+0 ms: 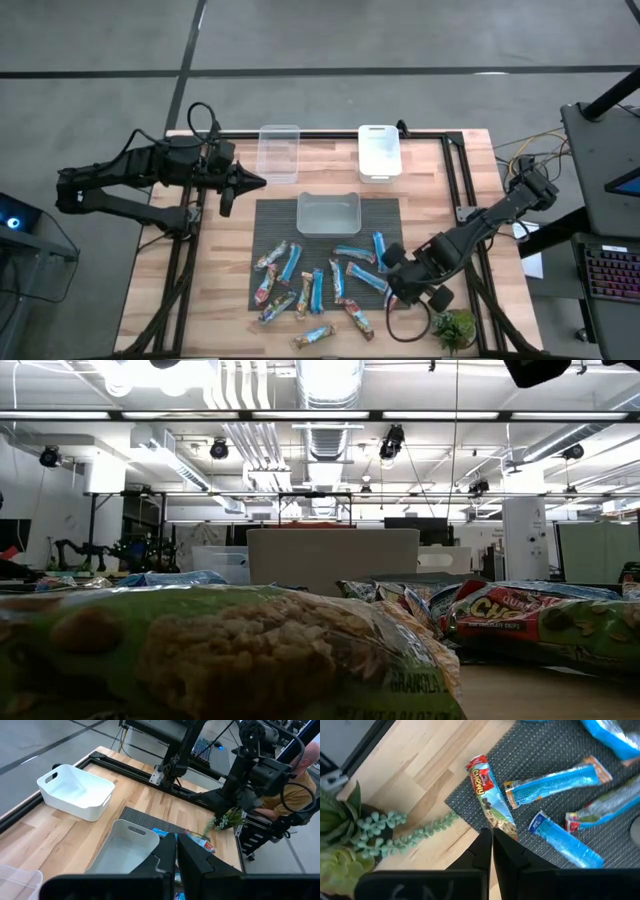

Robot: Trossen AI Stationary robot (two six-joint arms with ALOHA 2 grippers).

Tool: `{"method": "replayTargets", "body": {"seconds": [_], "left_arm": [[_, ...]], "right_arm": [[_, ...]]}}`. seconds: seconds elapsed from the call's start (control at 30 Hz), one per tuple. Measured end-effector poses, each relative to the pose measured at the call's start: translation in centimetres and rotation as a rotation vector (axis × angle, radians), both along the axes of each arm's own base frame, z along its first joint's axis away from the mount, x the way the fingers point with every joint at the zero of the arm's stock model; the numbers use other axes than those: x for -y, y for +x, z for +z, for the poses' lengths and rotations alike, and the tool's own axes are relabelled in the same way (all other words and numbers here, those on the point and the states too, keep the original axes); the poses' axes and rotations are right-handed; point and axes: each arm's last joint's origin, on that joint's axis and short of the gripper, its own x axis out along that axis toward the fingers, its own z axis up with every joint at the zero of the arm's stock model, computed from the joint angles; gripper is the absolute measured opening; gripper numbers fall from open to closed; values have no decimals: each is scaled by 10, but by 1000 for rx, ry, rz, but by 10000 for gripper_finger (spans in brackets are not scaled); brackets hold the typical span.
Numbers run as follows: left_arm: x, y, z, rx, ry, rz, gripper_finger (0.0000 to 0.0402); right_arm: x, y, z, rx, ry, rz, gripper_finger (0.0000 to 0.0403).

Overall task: Pick and place Granola Bars by type
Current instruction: Put the red granola bar into the transparent bin

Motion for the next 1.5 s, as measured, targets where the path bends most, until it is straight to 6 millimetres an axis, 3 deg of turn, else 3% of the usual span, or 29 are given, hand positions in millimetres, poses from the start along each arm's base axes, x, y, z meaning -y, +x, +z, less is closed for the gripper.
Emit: {"method": "replayTargets", "body": {"seconds": [0.23,0.6,0.8,1.2,1.5], "left_arm": [[0,0,0,0,0,0,0],[0,0,0,0,-1,1,0],[0,0,0,0,-1,0,0],[0,0,0,0,-1,0,0],[0,0,0,0,-1,0,0]], "right_arm": [[1,1,0,7,-1,37,36],[3,8,-2,102,-105,-17,210],[1,10,-5,116,-123,34,267],[-2,11,-14,115,-61,64,267],[2,3,-50,84,-85,88,254]]}}
